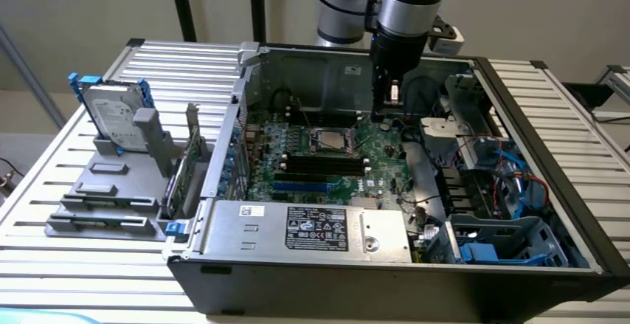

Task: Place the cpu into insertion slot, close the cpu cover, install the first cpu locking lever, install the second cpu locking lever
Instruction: 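Close the cpu cover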

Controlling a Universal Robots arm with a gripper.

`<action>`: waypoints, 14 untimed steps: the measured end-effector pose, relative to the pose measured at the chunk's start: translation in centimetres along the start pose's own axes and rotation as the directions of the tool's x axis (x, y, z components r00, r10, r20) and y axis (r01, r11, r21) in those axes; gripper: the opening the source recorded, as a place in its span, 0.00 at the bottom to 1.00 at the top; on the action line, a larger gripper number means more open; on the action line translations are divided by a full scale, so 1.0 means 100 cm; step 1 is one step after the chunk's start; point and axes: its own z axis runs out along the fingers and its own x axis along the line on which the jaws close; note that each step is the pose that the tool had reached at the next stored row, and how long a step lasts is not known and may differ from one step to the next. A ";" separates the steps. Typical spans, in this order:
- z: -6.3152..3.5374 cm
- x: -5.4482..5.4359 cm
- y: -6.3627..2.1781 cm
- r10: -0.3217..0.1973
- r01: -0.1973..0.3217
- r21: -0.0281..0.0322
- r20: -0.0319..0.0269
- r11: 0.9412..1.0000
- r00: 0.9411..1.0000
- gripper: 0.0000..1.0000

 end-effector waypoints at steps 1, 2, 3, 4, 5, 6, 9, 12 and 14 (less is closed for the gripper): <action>-0.0002 0.000 0.0045 0.000 0.000 0.000 -0.001 1.000 1.000 0.11; -0.0003 0.000 0.0094 0.000 0.000 0.000 -0.002 1.000 1.000 0.11; -0.0002 0.000 0.0139 0.000 0.000 0.001 -0.004 1.000 1.000 0.11; 0.0000 0.000 0.0184 0.000 0.000 0.002 -0.006 1.000 1.000 0.11; 0.0004 0.000 0.0223 0.000 0.000 0.003 -0.008 1.000 1.000 0.11; 0.0011 0.000 0.0251 0.000 0.000 0.004 -0.010 1.000 1.000 0.11; 0.0038 0.001 0.0289 0.000 0.000 0.006 -0.011 1.000 1.000 0.11; 0.0084 0.001 0.0289 0.000 0.000 0.007 -0.012 1.000 1.000 0.11; 0.0120 0.001 0.0286 0.000 0.000 0.007 -0.012 1.000 1.000 0.11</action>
